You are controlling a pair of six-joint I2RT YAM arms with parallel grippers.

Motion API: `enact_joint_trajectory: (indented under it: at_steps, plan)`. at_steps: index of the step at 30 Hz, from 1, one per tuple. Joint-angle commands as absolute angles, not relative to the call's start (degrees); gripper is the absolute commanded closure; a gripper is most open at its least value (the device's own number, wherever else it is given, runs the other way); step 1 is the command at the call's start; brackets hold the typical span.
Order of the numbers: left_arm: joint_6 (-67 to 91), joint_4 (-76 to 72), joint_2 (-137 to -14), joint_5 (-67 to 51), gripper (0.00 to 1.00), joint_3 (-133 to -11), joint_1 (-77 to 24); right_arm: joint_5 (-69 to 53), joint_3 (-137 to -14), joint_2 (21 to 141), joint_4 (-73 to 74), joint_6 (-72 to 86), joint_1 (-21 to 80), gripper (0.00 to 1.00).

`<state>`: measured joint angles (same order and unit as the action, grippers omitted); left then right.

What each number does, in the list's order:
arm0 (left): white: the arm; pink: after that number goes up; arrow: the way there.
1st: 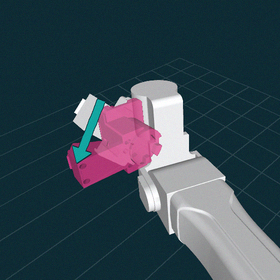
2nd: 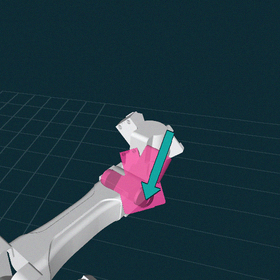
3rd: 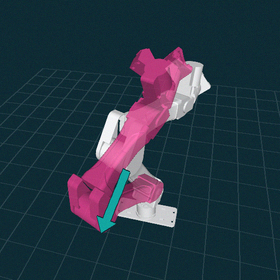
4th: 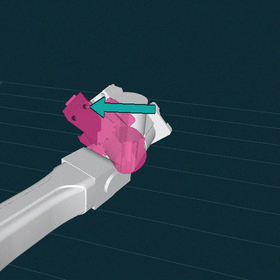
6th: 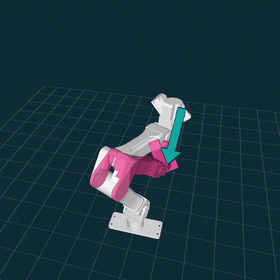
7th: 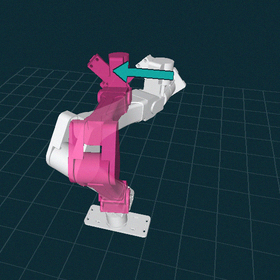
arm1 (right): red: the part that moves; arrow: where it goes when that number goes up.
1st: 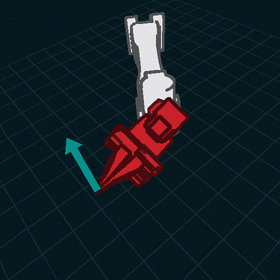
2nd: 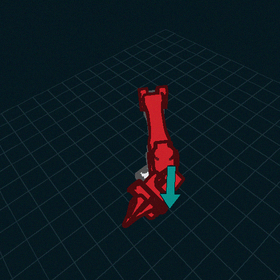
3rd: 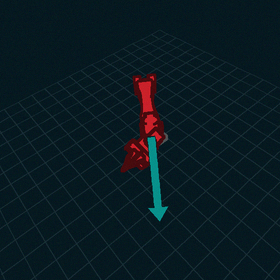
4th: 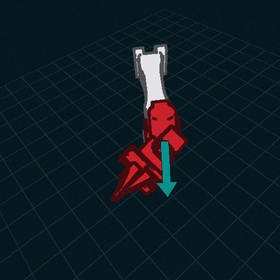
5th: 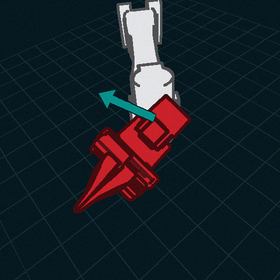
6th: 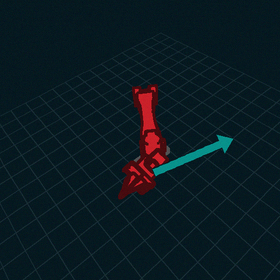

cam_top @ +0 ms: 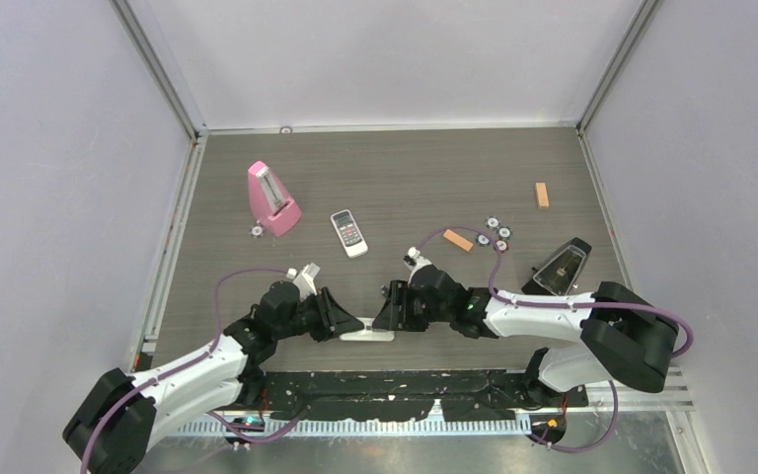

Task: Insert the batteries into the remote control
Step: Remove the battery cover from the remote control.

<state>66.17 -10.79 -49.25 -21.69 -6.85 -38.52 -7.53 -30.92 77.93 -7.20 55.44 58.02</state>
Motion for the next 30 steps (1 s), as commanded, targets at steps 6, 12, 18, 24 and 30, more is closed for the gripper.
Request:
enact_joint_trajectory:
  at_steps: [6,12,18,24,30]
  plan:
    - [64.74,-3.82,-51.49,-19.2,1.0,-6.69,-37.88,-6.01,-31.08,80.11,-10.02,54.22,58.34,0.45]
    - [63.95,-3.16,-51.17,-19.33,1.0,-6.78,-37.62,-6.41,-31.44,81.68,-10.24,53.93,58.35,0.45]
    - [63.65,-4.18,-52.0,-20.15,1.0,-6.54,-37.64,-9.52,-29.16,83.08,-15.69,56.25,58.34,0.44]
    - [63.56,-5.89,-53.81,-21.26,1.0,-6.68,-37.65,-14.38,-26.07,83.45,-25.78,59.22,58.35,0.44]
    - [63.89,-8.2,-55.58,-21.65,1.0,-6.46,-37.62,-18.39,-22.29,83.86,-43.39,62.69,58.23,0.45]
